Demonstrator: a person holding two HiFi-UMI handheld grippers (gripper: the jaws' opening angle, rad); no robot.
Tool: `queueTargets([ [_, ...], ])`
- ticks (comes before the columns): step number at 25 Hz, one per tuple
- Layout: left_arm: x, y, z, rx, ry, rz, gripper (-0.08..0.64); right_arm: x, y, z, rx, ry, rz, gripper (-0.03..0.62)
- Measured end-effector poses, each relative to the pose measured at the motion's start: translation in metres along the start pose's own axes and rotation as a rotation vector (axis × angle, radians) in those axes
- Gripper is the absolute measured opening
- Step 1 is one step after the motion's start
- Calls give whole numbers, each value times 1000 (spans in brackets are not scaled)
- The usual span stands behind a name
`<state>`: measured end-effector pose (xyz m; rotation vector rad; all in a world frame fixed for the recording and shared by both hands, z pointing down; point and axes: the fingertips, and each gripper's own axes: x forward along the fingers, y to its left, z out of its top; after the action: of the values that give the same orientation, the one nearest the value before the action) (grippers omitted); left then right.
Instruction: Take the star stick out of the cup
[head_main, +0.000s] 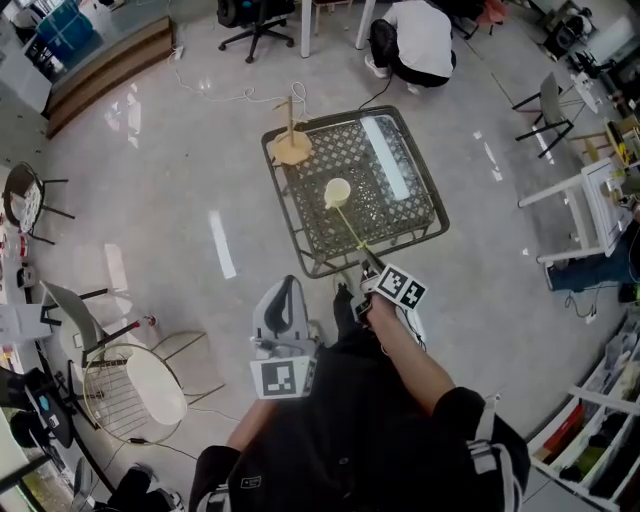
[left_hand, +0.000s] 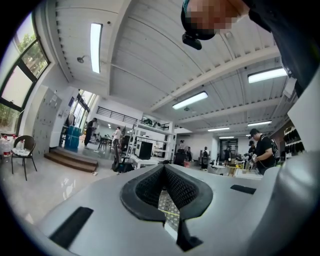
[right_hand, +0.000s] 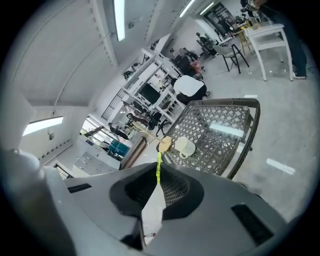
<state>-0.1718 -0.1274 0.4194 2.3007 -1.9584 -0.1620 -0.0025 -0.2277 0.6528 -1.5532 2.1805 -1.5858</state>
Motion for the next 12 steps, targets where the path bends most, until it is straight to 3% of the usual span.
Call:
queueTargets([
  [7,-37,-14,1,-17,-13,-44,17,-57,31,-10,-106,-86,45,21],
  [12,-52,-39,2,-9,-20,-44,17,-100,47,4,-214,-149,83,21],
])
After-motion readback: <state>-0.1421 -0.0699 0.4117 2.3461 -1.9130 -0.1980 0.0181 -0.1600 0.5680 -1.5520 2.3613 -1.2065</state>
